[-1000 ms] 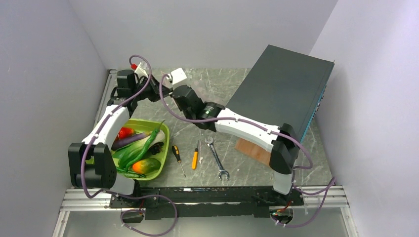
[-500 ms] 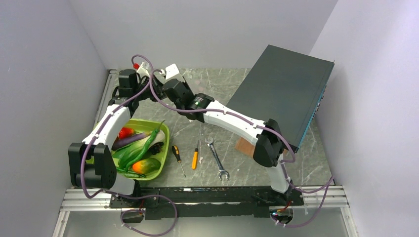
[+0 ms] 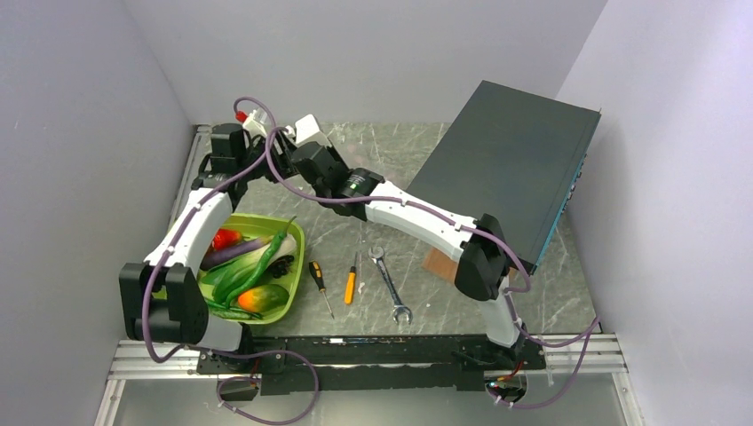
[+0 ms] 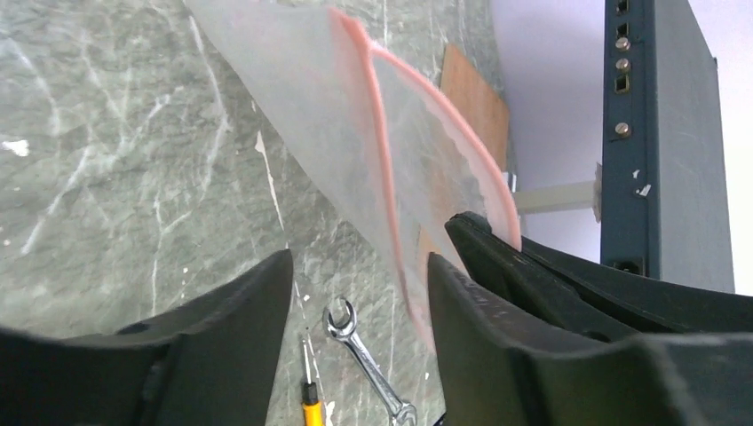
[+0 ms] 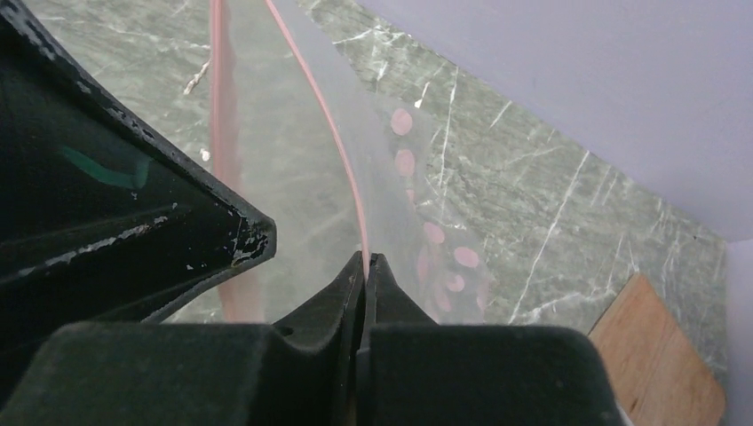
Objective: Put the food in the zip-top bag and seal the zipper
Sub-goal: Open the zipper of the food storage bag, then pick up the fake vegetable from the bin.
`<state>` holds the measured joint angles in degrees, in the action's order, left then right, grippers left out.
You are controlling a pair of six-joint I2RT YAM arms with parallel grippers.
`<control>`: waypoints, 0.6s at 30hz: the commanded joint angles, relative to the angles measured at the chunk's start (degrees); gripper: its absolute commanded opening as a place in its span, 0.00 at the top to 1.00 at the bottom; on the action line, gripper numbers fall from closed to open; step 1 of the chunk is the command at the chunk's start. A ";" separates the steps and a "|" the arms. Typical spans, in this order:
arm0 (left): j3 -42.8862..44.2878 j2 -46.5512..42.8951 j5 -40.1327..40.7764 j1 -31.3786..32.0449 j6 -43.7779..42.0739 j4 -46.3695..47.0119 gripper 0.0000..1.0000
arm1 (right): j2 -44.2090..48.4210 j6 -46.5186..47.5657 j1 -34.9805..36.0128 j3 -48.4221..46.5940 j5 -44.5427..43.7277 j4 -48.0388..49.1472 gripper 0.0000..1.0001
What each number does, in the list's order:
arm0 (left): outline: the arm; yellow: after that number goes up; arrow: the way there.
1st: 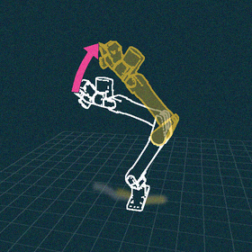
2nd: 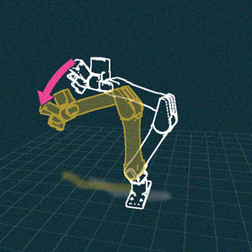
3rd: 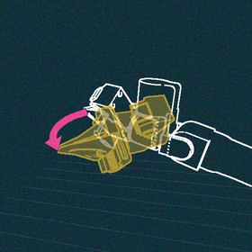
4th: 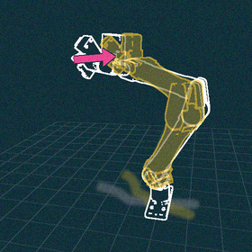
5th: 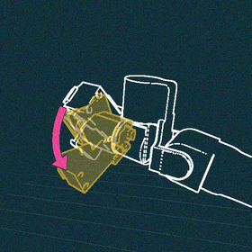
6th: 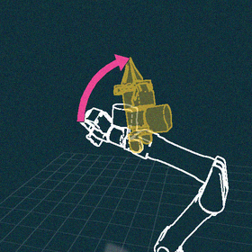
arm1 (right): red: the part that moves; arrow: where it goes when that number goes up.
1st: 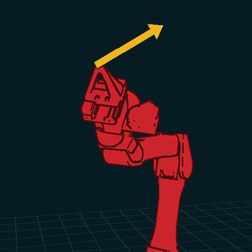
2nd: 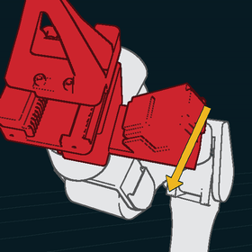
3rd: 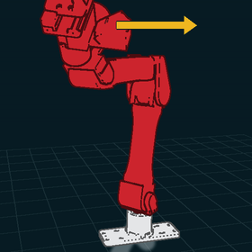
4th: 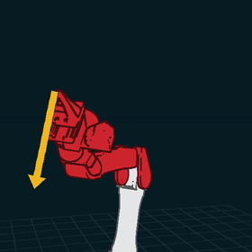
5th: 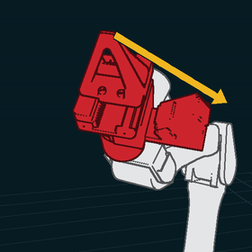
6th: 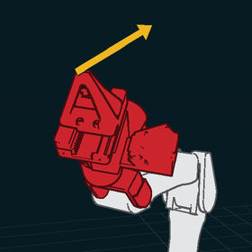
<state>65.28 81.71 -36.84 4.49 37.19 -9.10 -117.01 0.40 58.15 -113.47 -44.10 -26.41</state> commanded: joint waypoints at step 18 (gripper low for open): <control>-12.41 -46.67 36.65 2.50 -7.32 -47.52 0.09 | 11.25 -1.84 -3.38 10.71 14.40 8.65 1.00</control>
<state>57.93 38.57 -9.76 6.85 27.68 -39.66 -111.24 0.82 55.66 -104.42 -35.22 -21.65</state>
